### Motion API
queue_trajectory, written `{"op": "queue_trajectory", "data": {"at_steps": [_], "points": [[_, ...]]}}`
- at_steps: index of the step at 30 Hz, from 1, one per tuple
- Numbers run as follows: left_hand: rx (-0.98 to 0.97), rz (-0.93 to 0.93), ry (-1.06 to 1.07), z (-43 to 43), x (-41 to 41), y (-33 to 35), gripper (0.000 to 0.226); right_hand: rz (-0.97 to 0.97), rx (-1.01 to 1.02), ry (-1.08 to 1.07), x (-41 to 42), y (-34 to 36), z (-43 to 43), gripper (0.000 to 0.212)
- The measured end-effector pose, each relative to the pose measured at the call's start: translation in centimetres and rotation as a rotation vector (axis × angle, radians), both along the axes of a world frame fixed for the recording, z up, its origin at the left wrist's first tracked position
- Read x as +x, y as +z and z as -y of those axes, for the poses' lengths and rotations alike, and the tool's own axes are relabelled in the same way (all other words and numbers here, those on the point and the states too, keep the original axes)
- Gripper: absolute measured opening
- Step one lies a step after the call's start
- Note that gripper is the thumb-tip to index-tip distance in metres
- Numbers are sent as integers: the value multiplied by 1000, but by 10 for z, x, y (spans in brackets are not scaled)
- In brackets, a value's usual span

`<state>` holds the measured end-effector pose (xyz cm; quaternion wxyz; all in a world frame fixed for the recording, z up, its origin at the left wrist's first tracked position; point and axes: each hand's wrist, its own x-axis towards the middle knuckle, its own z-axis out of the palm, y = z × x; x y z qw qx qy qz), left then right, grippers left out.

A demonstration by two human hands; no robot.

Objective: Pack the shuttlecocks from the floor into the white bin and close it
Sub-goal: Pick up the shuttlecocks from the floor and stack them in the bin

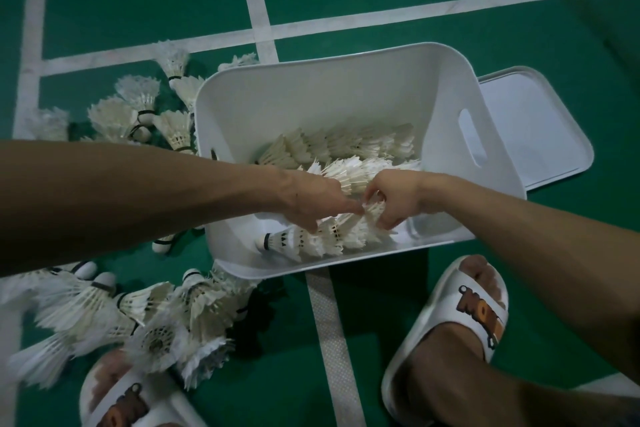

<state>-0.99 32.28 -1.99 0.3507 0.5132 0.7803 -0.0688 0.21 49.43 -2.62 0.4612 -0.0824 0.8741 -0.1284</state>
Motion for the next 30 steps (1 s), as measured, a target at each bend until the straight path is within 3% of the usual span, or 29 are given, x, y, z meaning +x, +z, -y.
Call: {"op": "queue_trajectory", "data": {"at_steps": [3, 6, 10, 14, 19, 23, 30], "points": [[-2, 53, 87, 2, -2, -3, 84, 81, -71, -154, 0, 0, -7, 54], [-22, 161, 148, 1, -5, -1, 87, 137, -75, -145, -2, 3, -11, 59], [28, 80, 117, 1, -2, -5, 73, 203, -88, -63, 1, 5, -6, 80], [35, 106, 131, 4, -4, -12, 70, 319, -201, -240, 7, -2, -2, 59], [-50, 379, 211, 14, -8, -5, 93, 215, -109, -86, 7, -10, -2, 55], [-115, 298, 111, 18, -4, -13, 106, 29, -2, 198, 5, -3, 0, 60], [-27, 258, 203, 26, -2, -23, 91, -27, -107, 159, 8, -11, -9, 72]]}}
